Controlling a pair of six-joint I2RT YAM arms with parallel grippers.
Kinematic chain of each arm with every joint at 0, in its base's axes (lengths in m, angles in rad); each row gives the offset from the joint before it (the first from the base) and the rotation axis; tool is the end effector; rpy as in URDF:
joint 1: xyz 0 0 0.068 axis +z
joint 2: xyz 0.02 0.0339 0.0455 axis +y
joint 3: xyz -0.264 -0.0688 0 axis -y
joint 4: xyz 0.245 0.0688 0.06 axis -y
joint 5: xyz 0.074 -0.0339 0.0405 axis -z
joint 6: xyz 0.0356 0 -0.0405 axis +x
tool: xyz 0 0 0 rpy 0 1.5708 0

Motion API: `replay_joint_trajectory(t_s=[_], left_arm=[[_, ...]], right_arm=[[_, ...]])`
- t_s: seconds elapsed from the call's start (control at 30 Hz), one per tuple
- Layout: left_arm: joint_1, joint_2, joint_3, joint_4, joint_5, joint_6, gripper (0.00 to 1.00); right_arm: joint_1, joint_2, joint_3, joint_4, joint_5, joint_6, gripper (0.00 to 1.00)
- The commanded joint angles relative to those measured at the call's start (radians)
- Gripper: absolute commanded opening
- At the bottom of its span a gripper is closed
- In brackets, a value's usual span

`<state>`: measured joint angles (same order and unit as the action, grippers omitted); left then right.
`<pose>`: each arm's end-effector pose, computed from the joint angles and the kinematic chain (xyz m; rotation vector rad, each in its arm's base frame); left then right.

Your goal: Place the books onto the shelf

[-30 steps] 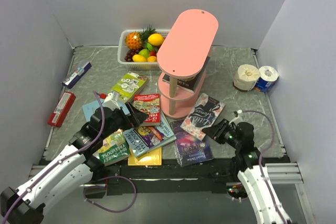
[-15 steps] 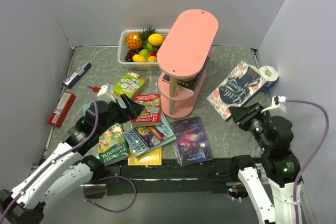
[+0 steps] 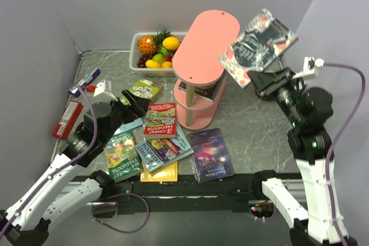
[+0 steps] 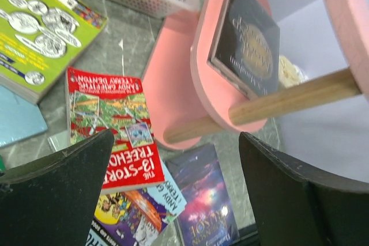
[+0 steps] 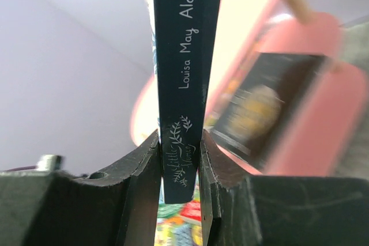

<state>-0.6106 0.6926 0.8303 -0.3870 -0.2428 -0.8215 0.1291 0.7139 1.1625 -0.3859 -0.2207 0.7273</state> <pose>0.1331 -0.0827 0.3484 -0.3746 1.8479 -0.7850 0.1217 0.0237 0.4535 0.2837 1.5446 0.8468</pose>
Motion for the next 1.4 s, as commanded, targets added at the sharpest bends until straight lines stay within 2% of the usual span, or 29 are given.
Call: replay_joint_trajectory(t_s=[0.0,0.13,0.37,0.5,0.57,0.63,0.73,0.83,0.87,0.93,1.0,1.03,1.13,1.2,1.37], left_arm=[[-0.005,0.033,0.094,0.023,-0.088,0.041,0.96],[-0.003,0.105,0.17,0.045,-0.096,0.065,0.96],[0.006,0.272,0.331,0.072,-0.047,0.093,0.96],[0.014,0.317,0.363,0.092,-0.02,0.097,0.96],[0.018,0.327,0.369,0.099,-0.004,0.101,0.96],[0.028,0.337,0.369,0.108,0.005,0.099,0.96],[0.038,0.347,0.371,0.114,0.023,0.099,0.96],[0.048,0.355,0.372,0.115,0.042,0.097,0.96],[0.051,0.357,0.371,0.117,0.045,0.096,0.96],[0.057,0.358,0.371,0.119,0.054,0.096,0.96],[0.06,0.357,0.371,0.12,0.057,0.101,0.96],[0.061,0.355,0.372,0.12,0.057,0.102,0.96],[0.064,0.355,0.38,0.119,0.063,0.11,0.96],[0.066,0.357,0.388,0.119,0.066,0.111,0.96],[0.068,0.358,0.395,0.117,0.068,0.113,0.96]], right_arm=[[0.004,0.166,0.166,0.327,-0.202,0.119,0.0],[0.003,0.338,0.272,0.381,-0.37,0.222,0.0],[0.0,0.681,0.566,0.271,-0.586,0.357,0.0],[-0.017,0.797,0.614,0.286,-0.703,0.434,0.0],[-0.023,0.852,0.659,0.236,-0.74,0.405,0.0],[-0.028,0.887,0.725,0.087,-0.753,0.354,0.0],[-0.045,0.897,0.72,-0.001,-0.746,0.285,0.0],[-0.072,0.862,0.695,-0.036,-0.726,0.255,0.2],[-0.078,0.851,0.695,-0.059,-0.718,0.227,0.33],[-0.091,0.835,0.686,-0.099,-0.695,0.205,0.51],[-0.097,0.808,0.671,-0.108,-0.678,0.182,0.58],[-0.1,0.802,0.668,-0.135,-0.671,0.173,0.65],[-0.1,0.786,0.683,-0.179,-0.638,0.127,0.76],[-0.1,0.783,0.707,-0.254,-0.605,0.081,0.77],[-0.088,0.704,0.753,-0.355,-0.375,-0.046,0.79]])
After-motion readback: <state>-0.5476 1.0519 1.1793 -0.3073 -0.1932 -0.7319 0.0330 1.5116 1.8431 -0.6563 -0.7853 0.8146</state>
